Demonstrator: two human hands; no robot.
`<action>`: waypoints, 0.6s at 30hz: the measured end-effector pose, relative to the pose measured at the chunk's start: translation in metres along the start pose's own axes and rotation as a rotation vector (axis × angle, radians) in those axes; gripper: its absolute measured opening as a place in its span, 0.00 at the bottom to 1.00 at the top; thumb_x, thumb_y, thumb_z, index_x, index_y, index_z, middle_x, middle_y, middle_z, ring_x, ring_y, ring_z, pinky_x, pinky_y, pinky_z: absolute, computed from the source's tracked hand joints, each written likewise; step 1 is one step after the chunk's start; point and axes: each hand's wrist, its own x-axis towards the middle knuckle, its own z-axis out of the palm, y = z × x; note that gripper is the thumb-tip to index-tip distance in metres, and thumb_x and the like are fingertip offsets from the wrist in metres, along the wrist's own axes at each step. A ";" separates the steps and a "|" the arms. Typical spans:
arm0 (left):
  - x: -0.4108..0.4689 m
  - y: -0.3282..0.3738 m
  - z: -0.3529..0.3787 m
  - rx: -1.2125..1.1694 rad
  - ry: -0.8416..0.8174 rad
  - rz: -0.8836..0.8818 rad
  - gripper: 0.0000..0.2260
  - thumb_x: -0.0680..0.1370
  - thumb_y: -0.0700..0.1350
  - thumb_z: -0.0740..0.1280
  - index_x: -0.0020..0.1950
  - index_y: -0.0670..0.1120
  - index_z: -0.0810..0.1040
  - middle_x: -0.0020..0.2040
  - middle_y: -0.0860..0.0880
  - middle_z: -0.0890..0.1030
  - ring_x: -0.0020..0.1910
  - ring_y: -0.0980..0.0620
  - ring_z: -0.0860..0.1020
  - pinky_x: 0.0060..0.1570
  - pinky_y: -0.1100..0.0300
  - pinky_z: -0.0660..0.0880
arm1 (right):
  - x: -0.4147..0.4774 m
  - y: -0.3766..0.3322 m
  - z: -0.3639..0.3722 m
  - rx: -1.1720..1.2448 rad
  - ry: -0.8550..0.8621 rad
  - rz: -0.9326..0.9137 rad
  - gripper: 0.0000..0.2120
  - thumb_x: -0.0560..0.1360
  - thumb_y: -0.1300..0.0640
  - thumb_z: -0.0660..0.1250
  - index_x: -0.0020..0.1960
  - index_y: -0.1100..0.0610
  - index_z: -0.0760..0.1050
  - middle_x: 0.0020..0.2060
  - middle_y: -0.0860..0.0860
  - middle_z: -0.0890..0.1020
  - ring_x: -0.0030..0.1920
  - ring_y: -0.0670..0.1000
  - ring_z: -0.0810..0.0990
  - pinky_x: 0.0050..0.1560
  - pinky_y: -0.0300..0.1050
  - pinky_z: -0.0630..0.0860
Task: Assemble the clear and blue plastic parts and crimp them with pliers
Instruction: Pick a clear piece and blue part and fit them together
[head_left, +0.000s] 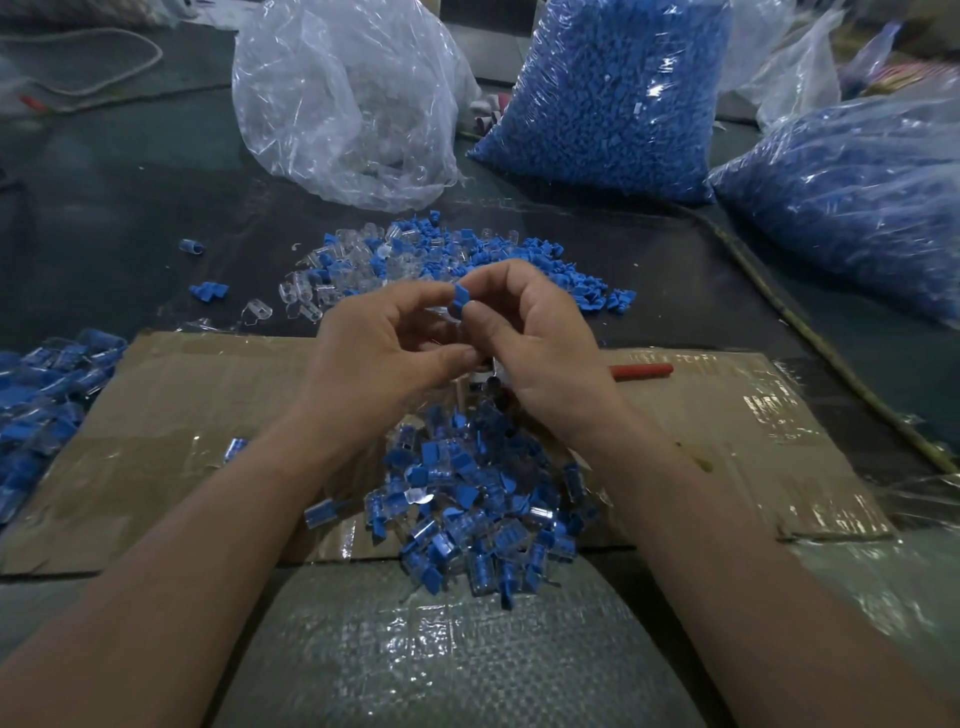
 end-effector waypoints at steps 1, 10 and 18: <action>0.000 0.000 0.000 0.004 -0.005 0.001 0.24 0.61 0.46 0.71 0.56 0.49 0.77 0.39 0.56 0.82 0.38 0.60 0.82 0.37 0.70 0.77 | 0.000 0.001 0.000 -0.004 0.008 -0.003 0.11 0.76 0.66 0.61 0.44 0.50 0.70 0.40 0.46 0.76 0.41 0.42 0.76 0.44 0.36 0.76; 0.000 0.001 -0.005 -0.016 -0.005 0.002 0.13 0.70 0.36 0.71 0.45 0.55 0.79 0.37 0.58 0.83 0.37 0.59 0.82 0.36 0.70 0.76 | 0.001 0.005 0.000 -0.025 0.080 0.002 0.12 0.77 0.65 0.61 0.44 0.48 0.68 0.41 0.45 0.74 0.42 0.44 0.75 0.48 0.38 0.76; 0.002 0.000 -0.005 -0.008 0.037 -0.013 0.12 0.71 0.34 0.70 0.44 0.52 0.80 0.36 0.53 0.83 0.34 0.59 0.82 0.36 0.70 0.76 | 0.001 0.004 -0.002 0.033 0.075 0.039 0.10 0.78 0.66 0.60 0.45 0.51 0.69 0.41 0.48 0.76 0.45 0.49 0.79 0.51 0.46 0.79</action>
